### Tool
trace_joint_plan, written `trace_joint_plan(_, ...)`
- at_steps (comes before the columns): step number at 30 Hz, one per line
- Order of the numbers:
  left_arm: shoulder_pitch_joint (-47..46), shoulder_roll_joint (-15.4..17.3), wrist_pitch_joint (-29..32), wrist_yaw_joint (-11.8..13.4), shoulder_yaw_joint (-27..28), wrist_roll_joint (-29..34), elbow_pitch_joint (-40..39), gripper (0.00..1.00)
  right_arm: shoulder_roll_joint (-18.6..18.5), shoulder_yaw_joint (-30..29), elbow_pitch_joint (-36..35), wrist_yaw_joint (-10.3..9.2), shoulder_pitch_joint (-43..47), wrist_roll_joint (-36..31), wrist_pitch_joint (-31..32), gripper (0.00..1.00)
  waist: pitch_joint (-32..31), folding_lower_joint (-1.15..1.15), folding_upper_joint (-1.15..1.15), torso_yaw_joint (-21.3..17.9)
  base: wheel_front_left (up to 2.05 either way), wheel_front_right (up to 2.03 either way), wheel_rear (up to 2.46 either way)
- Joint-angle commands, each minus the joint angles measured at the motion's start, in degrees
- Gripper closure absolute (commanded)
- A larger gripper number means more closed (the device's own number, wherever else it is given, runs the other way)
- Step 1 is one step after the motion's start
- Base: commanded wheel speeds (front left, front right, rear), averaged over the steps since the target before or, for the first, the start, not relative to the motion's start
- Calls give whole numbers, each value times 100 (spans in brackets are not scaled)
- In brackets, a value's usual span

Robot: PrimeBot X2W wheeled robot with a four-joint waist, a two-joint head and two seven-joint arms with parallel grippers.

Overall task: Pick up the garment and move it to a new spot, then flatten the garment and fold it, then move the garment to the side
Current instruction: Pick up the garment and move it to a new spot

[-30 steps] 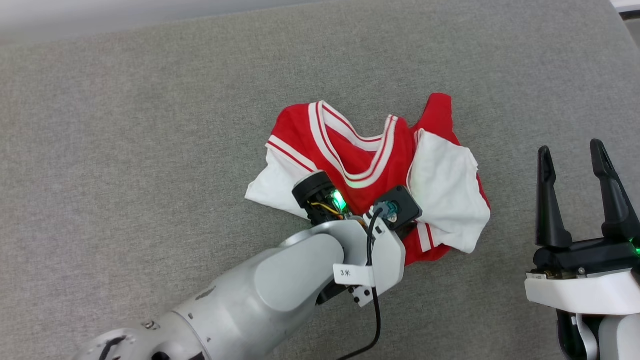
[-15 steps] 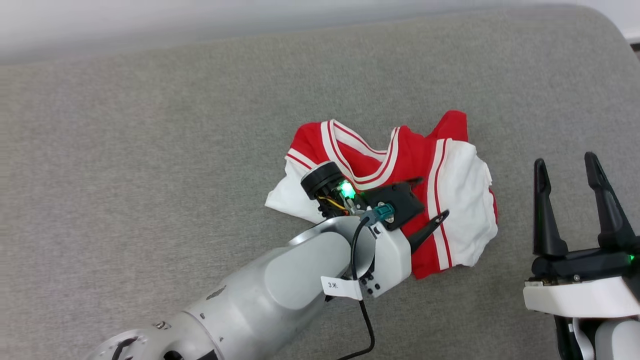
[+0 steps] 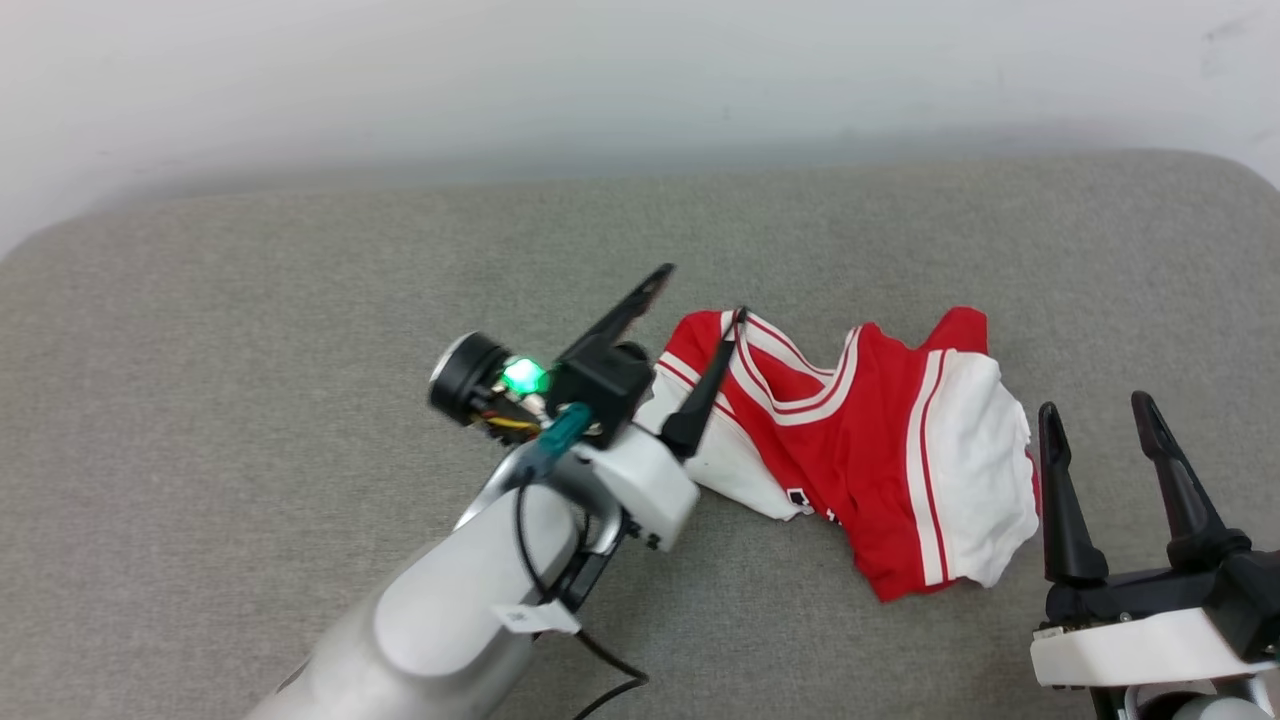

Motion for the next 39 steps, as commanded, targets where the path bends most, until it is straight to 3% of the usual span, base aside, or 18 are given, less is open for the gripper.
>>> trace_joint_plan(1,99,14,-13,34,60,54,-49,0,10,-14,8,-4,54,-23,-14,0,-113,0,0,105,0,0,0)
trace_joint_plan(10,1580,519,-14,595,1519,633,-903,0,11,28,102,-4,274,71,-13,0,-477,0,0,326,0,0,0)
trace_joint_plan(18,2812,528,-14,689,2555,990,-1422,0,11,53,229,-4,410,298,-14,0,-607,0,0,422,0,0,0)
trace_joint_plan(25,3610,275,-15,522,3230,1289,-1625,0,10,90,407,-4,478,525,-14,0,-687,0,0,434,0,0,0)
trace_joint_plan(39,4304,-267,-15,-175,3995,1781,-1466,0,10,127,735,-4,653,681,-14,0,-792,0,0,447,0,0,0)
